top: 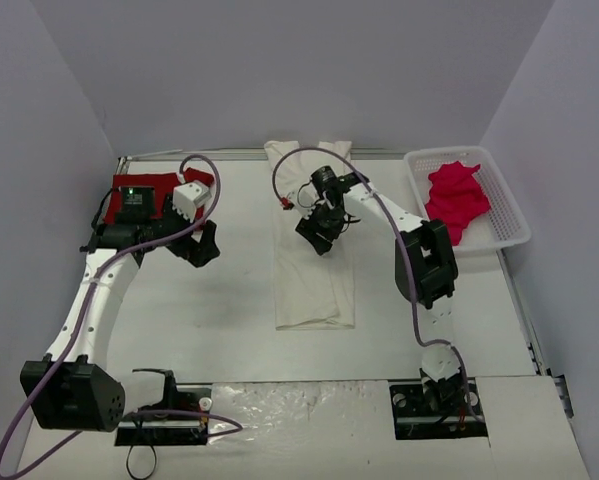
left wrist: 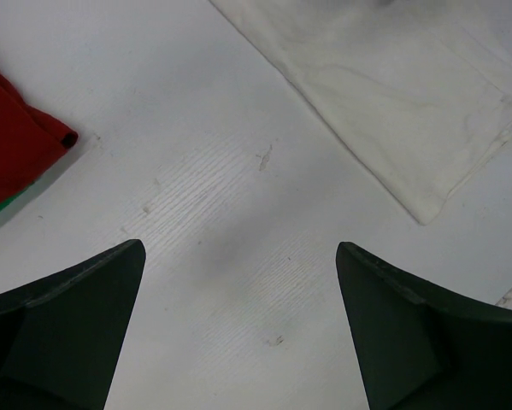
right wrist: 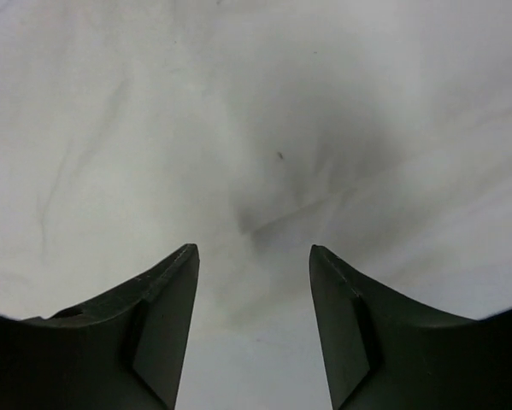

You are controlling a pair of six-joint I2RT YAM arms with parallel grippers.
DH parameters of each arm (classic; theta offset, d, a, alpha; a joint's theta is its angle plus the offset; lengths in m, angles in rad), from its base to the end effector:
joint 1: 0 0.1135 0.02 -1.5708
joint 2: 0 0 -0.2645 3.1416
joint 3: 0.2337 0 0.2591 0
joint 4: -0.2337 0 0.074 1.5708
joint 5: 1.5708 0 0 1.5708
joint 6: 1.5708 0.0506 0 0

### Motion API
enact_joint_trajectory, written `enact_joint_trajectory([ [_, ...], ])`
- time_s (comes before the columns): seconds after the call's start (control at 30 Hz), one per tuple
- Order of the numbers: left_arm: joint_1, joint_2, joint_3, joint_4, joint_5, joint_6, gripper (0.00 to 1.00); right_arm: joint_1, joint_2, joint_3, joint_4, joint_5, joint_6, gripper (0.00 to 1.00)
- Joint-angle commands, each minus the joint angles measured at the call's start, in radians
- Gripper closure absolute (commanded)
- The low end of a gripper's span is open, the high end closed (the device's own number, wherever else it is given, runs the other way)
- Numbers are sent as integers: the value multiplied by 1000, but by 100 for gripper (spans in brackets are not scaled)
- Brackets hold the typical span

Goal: Fold and stack the t-shirts
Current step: Rotate the tshirt 90 degrees, then grab the bottom of the folded rectangular tshirt with both arms

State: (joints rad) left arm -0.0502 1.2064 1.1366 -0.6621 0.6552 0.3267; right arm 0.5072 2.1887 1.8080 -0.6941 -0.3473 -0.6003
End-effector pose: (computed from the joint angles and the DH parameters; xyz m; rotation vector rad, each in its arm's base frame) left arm 0.2644 -0.0442 0.3266 0.7279 2.0653 -0.5957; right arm 0.4177 0.2518 0.1842 -1.4659 2.1513 0.4250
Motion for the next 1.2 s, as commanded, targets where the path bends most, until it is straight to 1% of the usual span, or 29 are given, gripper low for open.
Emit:
enact_joint_trajectory([
  [0.0, 3, -4, 133, -117, 57, 54, 6, -2, -177, -9, -48, 50, 5, 49],
  [0.03, 4, 4, 159, -143, 57, 73, 6, -18, -219, -16, -59, 47, 10, 48],
  [0.07, 1, 19, 199, -196, 57, 87, 6, -24, -239, -24, -99, 10, 1, 45],
  [0.13, 3, 27, 221, -235, 67, 121, 6, -30, -305, -64, -149, -2, -7, 43],
  [0.17, -2, 30, 226, -255, 61, 127, 6, -30, -331, -91, -160, 11, -18, 39],
  [0.2, -7, 33, 227, -263, 10, 127, 6, -30, -355, -157, -165, 37, -21, 36],
  [0.23, -10, 39, 229, -266, -18, 121, 6, -41, -401, -194, -153, 74, -18, 23],
  [0.27, -8, 41, 213, -257, -41, 111, 6, -55, -420, -229, -145, 99, 3, 19],
  [0.3, -8, 39, 198, -246, -77, 92, 6, -70, -450, -298, -124, 94, 22, 15],
  [0.33, -8, 26, 174, -187, -101, 69, 6, -103, -464, -332, -114, 44, 36, 12],
  [0.37, -7, 15, 149, -157, -117, 43, 6, -117, -481, -364, -107, 28, 39, 9],
  [0.4, -5, 1, 97, -137, -126, 35, 6, -128, -516, -427, -70, 27, 43, 8],
  [0.5, -4, -53, 34, -106, -169, 31, 6, -196, -572, -505, 14, 5, 60, 13],
  [0.53, -4, -80, 22, -99, -178, 29, 6, -214, -583, -535, 21, -8, 62, 13],
  [0.6, -2, -114, -21, -73, -187, 41, 6, -260, -628, -565, 59, -22, 88, 11],
  [0.7, 0, -165, -55, -19, -216, 51, 6, -280, -701, -647, 137, 17, 115, 8],
  [0.83, 13, -156, -80, 4, -233, 46, 6, -329, -790, -766, 289, 112, 183, 5],
  [0.87, 15, -157, -87, 19, -239, 32, 6, -347, -832, -779, 330, 135, 186, 0],
  [0.9, 15, -160, -96, 48, -246, 29, 6, -354, -857, -785, 350, 198, 201, 0],
  [0.93, 13, -162, -115, 62, -259, 15, 6, -363, -880, -795, 363, 205, 206, 0],
  [1.0, 15, -154, -133, 109, -278, -4, 6, -412, -948, -818, 399, 160, 208, 0],
  [1.07, 13, -119, -179, 159, -304, -18, 6, -443, -986, -843, 424, 142, 221, 0],
  [1.1, 13, -104, -190, 186, -307, -20, 6, -466, -991, -851, 439, 168, 235, 0],
  [1.17, 15, -59, -189, 188, -327, -9, 6, -483, -982, -845, 453, 174, 290, 0],
])
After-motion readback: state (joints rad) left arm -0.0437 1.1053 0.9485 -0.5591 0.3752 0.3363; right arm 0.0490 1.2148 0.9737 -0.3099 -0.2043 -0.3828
